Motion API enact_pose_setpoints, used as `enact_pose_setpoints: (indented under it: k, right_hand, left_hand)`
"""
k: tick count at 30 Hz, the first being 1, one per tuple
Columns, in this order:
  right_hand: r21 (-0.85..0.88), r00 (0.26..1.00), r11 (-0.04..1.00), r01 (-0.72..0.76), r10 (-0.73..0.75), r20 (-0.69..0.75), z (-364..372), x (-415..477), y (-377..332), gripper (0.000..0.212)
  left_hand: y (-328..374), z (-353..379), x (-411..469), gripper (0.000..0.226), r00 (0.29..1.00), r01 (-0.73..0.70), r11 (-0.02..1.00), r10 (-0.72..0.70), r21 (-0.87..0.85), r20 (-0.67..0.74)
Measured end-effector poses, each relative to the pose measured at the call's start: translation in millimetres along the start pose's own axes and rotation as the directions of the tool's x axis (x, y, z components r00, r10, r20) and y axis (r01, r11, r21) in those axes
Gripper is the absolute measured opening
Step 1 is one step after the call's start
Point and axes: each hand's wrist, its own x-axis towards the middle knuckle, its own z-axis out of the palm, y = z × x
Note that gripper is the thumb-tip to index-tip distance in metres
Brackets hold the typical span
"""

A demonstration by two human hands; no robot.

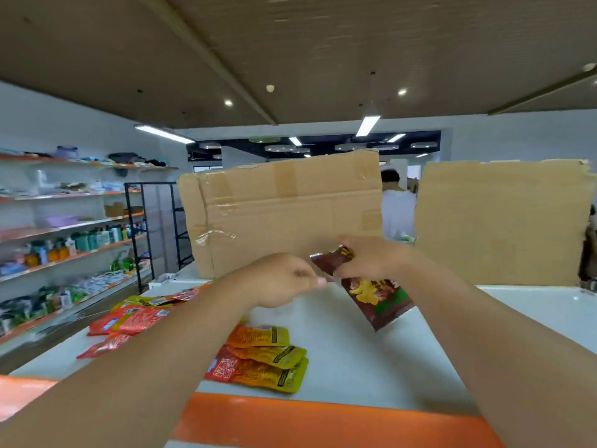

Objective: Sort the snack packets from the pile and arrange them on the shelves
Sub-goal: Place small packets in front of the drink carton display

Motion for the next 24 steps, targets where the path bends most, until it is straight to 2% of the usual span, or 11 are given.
enact_pose_setpoints:
  k: [1,3,7,10,14,16,20,22,24]
  right_hand:
    - [-0.078,0.997,0.997,0.008,-0.002,0.077,9.9,1.1,4.0,0.070]
    - [-0.177,0.981,0.983,0.058,-0.023,0.191,28.7,2.8,7.1,0.075]
    - [-0.286,0.978,0.949,0.134,-0.080,0.191,43.5,4.5,-1.2,0.075]
    - [-0.275,0.984,0.951,0.139,-0.103,0.144,48.4,2.7,2.5,0.073]
    - [-0.187,0.978,0.969,0.162,-0.133,0.161,45.0,-3.3,7.4,0.071]
    - [-0.150,0.976,0.973,0.174,-0.150,0.157,44.3,-5.6,7.4,0.072]
    - [-0.072,0.978,0.987,0.140,-0.127,0.167,45.1,-6.6,9.6,0.063]
    - [-0.101,0.982,0.986,0.134,-0.118,0.149,41.8,-9.4,9.5,0.062]
    - [-0.154,0.984,0.979,0.135,-0.114,0.139,36.2,-14.8,8.2,0.063]
  left_hand:
    - [-4.1,-3.3,-6.9,0.035,1.000,0.030,0.997,-0.030,0.075,-0.003]
    - [-7.9,-9.7,-23.6,0.028,0.995,0.098,0.966,-0.097,0.237,-0.020]
    - [-4.1,-12.1,-60.5,0.024,0.980,0.194,0.930,-0.196,0.313,-0.027]
    - [1.7,-9.3,-81.4,0.034,0.971,0.223,0.919,-0.240,0.325,0.011]
    - [6.7,-14.0,-98.3,0.051,0.946,0.242,0.877,-0.309,0.415,0.100]
    - [8.6,-14.2,-101.2,0.056,0.943,0.237,0.841,-0.319,0.487,0.091]
    - [6.6,-7.3,-93.7,0.056,0.957,0.239,0.841,-0.288,0.486,0.029]
    - [6.7,-7.5,-89.3,0.055,0.955,0.235,0.821,-0.293,0.520,0.032]
    - [9.9,-10.7,-86.3,0.057,0.941,0.216,0.796,-0.324,0.565,0.097]
